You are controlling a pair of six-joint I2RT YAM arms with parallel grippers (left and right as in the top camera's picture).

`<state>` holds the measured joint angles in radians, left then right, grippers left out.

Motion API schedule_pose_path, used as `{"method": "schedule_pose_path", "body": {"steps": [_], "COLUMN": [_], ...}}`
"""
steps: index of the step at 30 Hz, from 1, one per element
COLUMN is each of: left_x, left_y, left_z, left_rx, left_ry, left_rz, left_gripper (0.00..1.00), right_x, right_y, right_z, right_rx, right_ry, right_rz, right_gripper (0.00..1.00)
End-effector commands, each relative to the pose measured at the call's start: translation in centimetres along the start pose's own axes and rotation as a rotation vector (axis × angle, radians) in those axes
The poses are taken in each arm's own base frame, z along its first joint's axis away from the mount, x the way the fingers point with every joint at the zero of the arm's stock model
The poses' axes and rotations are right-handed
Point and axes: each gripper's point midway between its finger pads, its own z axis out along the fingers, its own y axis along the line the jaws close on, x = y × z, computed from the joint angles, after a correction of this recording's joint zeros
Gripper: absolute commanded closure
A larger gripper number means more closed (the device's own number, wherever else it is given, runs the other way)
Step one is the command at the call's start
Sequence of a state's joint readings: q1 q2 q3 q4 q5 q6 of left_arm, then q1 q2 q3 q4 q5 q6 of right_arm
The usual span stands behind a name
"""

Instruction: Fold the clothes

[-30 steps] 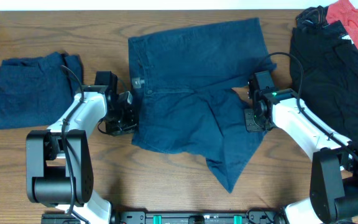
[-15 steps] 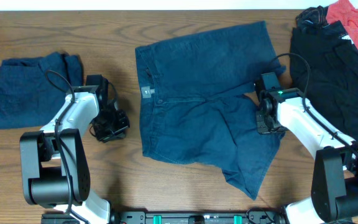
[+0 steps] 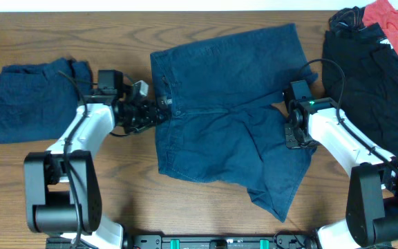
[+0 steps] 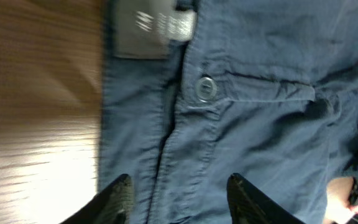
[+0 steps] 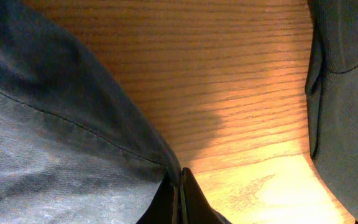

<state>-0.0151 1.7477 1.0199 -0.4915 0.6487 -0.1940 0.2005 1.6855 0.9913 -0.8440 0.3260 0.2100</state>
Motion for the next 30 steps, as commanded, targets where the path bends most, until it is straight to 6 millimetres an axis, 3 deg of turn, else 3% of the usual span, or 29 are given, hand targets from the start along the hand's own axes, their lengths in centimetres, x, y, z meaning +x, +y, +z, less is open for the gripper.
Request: {"method": "schedule_pose_path", "body": {"steps": [1,5,13,20,24,30], "left_x": [1.1,1.1,0.6,1.2,2.2,2.6], "left_y": [-0.8,-1.3,0.3,1.5,0.5,-0.9], "left_z": [1.8,2.9,3.4,5.6,6.6,6.4], "left_rx": [0.021,0.005,-0.105,-0.108,-0.04,0.05], "left_ry": [0.061,0.056,0.03,0.077,0.123,0.147], "left_rz": [0.036,0.082,0.097,0.082,0.076,0.067], "left_gripper": [0.53,0.53,0.53,0.54,0.6,0.6], "right_x": [-0.7,-0.7,-0.6,-0.5,-0.5,-0.5], "right_y": [-0.3,-0.4,-0.4,-0.4,-0.4,-0.4], "right_z": [-0.5,-0.5,-0.4,-0.4,-0.4,-0.4], "right_rx": [0.009,0.009,0.01,0.01,0.011,0.011], "right_ry": [-0.024,-0.023,-0.02,-0.018,-0.016,-0.016], "right_rz": [0.032,0.031,0.03,0.029,0.029,0.029], "right_gripper": [0.99,0.99,0.99,0.99,0.99,0.99]}}
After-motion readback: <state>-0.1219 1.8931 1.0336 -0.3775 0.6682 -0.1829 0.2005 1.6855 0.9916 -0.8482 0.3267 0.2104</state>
